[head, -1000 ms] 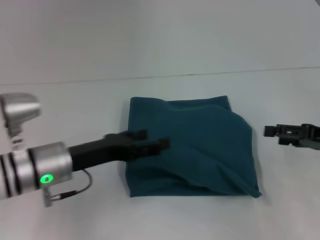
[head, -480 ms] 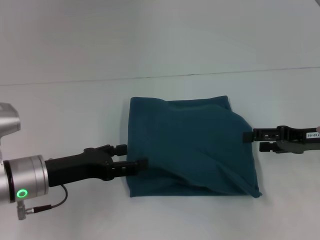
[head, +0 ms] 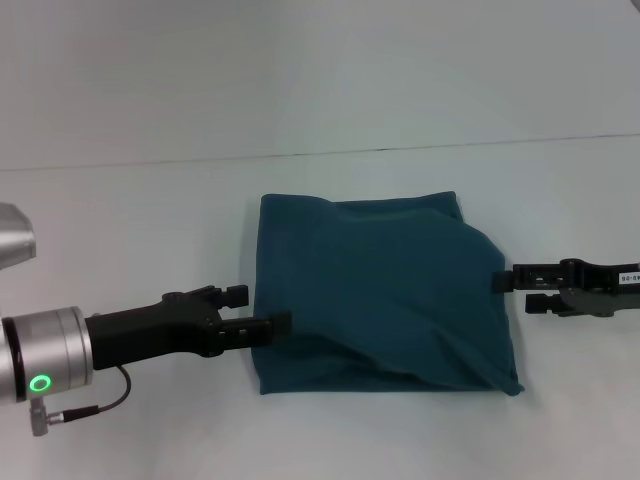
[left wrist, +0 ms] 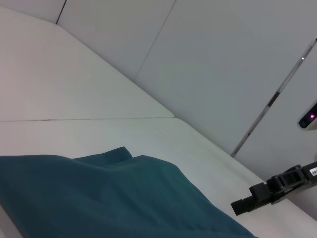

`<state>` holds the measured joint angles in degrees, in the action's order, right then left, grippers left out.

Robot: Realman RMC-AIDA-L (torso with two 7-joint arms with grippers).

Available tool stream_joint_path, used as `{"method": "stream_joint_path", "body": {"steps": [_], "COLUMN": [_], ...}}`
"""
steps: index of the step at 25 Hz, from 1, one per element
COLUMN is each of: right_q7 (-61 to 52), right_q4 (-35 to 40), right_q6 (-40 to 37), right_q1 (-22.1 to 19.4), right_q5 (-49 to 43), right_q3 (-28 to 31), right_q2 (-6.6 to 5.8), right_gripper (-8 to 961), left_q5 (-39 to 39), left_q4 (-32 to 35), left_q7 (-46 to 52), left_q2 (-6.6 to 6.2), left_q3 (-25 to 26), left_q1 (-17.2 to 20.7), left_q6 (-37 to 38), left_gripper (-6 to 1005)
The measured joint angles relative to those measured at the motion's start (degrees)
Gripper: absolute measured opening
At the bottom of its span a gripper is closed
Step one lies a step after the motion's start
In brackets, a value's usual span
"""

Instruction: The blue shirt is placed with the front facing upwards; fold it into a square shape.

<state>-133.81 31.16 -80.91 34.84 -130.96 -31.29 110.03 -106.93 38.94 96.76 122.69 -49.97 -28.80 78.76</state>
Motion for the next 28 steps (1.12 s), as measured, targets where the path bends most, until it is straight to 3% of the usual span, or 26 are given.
{"method": "stream_joint_path", "body": {"steps": [6, 15, 28], "right_q7": [0.2, 0.5, 0.8], "right_q4": [-0.3, -2.5, -1.8], "right_q6": [3.2, 7.7, 7.4], "right_q1": [1.0, 2.0, 2.3], "right_q5": [0.0, 0.1, 1.5], "right_q3": [-0.8, -2.7, -2.7], "right_q2": [1.16, 1.74, 3.20], "right_gripper": [916, 916, 916], "left_q5": [0.0, 0.0, 0.0], "left_q4": [0.0, -0.1, -0.5], "left_q7": [-0.1, -0.1, -0.9], "left_q2": [0.04, 0.18, 0.18], "left_q3": [0.1, 0.1, 0.1], "left_q1": [-0.1, 0.2, -0.1], "left_q6": [-0.4, -0.5, -0.8], "left_gripper": [966, 965, 964]}}
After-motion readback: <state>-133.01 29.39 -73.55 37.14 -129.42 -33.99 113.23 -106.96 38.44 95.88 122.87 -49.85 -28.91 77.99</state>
